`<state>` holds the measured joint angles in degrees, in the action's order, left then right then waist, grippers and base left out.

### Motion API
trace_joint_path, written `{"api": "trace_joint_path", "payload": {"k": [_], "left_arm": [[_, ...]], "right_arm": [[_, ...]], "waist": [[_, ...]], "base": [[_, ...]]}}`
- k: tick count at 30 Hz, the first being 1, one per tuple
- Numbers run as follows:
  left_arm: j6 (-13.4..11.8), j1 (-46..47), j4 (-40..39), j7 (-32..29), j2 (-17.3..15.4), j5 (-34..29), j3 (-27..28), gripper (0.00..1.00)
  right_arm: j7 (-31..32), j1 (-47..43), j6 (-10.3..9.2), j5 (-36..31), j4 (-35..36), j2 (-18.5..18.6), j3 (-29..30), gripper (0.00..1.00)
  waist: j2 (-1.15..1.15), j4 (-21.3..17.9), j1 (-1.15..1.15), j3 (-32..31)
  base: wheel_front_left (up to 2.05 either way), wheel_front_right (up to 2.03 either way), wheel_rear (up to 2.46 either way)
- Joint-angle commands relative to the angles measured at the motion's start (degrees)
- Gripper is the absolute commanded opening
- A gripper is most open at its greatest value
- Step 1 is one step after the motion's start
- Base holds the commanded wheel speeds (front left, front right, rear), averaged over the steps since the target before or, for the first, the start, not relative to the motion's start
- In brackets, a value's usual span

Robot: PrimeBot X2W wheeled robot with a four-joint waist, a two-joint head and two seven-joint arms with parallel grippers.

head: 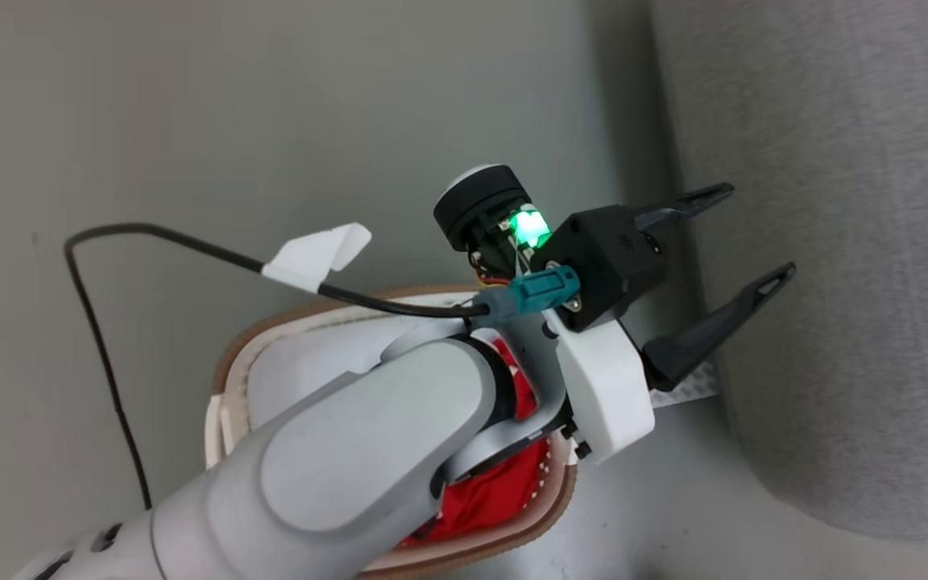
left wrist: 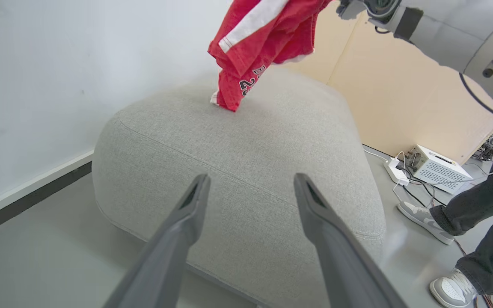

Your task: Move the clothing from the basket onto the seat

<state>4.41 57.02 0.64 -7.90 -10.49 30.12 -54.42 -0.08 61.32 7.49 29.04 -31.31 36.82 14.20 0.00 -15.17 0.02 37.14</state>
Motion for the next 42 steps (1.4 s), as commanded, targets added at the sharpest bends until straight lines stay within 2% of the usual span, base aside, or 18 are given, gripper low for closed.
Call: {"api": "trace_joint_path", "payload": {"k": [1,7,8,9,10,11,12,17,28,29,34,37,42], "left_arm": [[-0.4,0.4,-0.5,0.3,-0.5,-0.3,0.2,1.00],[-1.5,-2.0,-0.7,0.6,-2.1,-0.2,0.1,1.00],[-1.8,-2.5,-0.6,0.7,-2.4,-0.1,0.1,1.00],[-1.9,-2.9,-0.7,0.8,-2.6,0.1,0.1,1.00],[-2.1,-3.3,-0.7,1.0,-2.9,0.2,0.2,1.00],[-2.3,-3.8,-0.7,1.1,-3.2,0.5,0.3,1.00],[-2.4,-4.4,-0.7,1.3,-3.7,0.8,0.6,1.00],[-3.4,-7.3,0.4,3.8,-4.4,2.1,1.7,1.00],[-5.1,-14.8,4.3,10.3,-4.8,6.1,4.2,1.00],[-5.7,-16.7,5.0,11.9,-5.0,7.2,5.1,1.00],[-7.4,-21.1,7.0,15.6,-5.8,9.6,7.6,1.00],[-7.9,-23.3,8.5,17.5,-6.2,10.3,8.4,1.00],[-9.9,-28.2,11.2,20.8,-7.7,11.4,10.9,1.00]], "right_arm": [[-1.5,1.0,0.02,-1.9,-4.8,0.1,2.1,0.00],[-6.9,-0.9,0.02,-7.6,-19.8,-3.9,7.6,0.00],[-7.9,-1.1,0.01,-7.9,-21.6,-4.4,8.2,0.03],[-8.8,-1.3,0.00,-8.4,-23.2,-4.5,8.7,0.14],[-9.5,-1.5,-0.01,-9.1,-24.6,-5.1,8.8,0.43],[-9.7,-1.7,-0.01,-9.5,-26.1,-6.1,8.8,0.76],[-9.9,-1.9,-0.01,-10.0,-27.3,-7.0,8.6,1.00],[-9.3,-5.0,-0.03,-10.5,-28.6,-9.9,3.7,1.00],[-10.5,-20.6,-0.04,-6.4,-17.4,-12.0,-6.0,1.00],[-10.8,-24.6,-0.04,-5.5,-13.6,-13.0,-6.9,1.00],[-11.9,-33.7,-0.04,-5.4,-2.5,-14.6,-7.2,1.00],[-12.1,-38.0,-0.04,-5.4,1.4,-15.7,-6.2,1.00],[-11.6,-48.1,-0.04,-8.5,11.9,-18.7,-3.6,1.00]], "waist": [[0.00,2.5,-0.02,3.4],[0.00,3.5,-0.02,4.4],[0.00,3.4,-0.02,4.0],[0.00,3.4,-0.02,3.7],[0.00,3.3,-0.02,3.4],[0.00,3.3,-0.02,3.0],[0.00,3.2,-0.02,2.4],[0.00,2.9,-0.02,-2.2],[0.00,4.8,-0.02,-14.3],[0.00,5.4,-0.02,-17.0],[0.00,7.3,-0.02,-22.2],[0.00,8.3,-0.02,-25.1],[0.00,11.0,-0.02,-29.6]], "base": [[0.00,0.00,0.00],[0.00,0.00,0.00],[0.00,0.00,0.00],[0.00,0.00,0.00],[0.00,0.00,0.00],[0.00,0.00,0.00],[0.00,0.00,0.00],[0.00,0.00,0.00],[0.00,0.00,0.00],[0.00,0.00,0.00],[0.00,0.00,0.00],[0.00,0.00,0.00],[0.00,0.00,0.00]]}}
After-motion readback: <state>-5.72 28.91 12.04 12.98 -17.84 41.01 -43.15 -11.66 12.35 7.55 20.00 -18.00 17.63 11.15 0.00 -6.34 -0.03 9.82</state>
